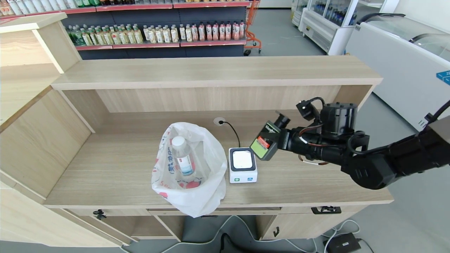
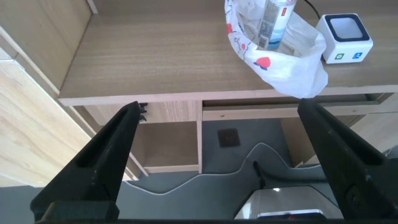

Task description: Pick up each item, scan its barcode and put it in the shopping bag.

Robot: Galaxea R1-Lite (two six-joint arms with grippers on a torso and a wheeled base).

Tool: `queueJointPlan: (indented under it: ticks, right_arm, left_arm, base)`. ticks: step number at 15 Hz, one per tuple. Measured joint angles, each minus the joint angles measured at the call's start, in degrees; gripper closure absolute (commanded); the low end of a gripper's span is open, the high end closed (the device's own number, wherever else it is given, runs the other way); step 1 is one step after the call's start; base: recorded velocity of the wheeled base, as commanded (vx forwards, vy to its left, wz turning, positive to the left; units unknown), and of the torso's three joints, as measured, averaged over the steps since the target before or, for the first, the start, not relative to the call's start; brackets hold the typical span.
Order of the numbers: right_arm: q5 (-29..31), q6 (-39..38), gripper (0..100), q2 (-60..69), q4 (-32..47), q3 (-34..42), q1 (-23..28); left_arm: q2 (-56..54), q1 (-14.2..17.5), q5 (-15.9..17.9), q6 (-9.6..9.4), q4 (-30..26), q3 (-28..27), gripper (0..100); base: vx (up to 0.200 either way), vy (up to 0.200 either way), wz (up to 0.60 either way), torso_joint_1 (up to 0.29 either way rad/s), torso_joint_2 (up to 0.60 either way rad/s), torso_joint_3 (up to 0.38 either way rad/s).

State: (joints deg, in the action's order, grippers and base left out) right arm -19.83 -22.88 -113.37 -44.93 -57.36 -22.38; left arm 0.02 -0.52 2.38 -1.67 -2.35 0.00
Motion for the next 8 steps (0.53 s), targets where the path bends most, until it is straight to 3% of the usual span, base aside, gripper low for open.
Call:
queueJointPlan:
  ticks: [8]
  right_arm:
    - [3.04, 1.58, 100, -5.67, -1.01, -3.0, -3.55]
  left_arm:
    - [0.0, -0.02, 0.0, 0.01, -0.02, 0.0, 0]
  base:
    - [0.0, 0.0, 0.0, 0.0, 0.0, 0.0]
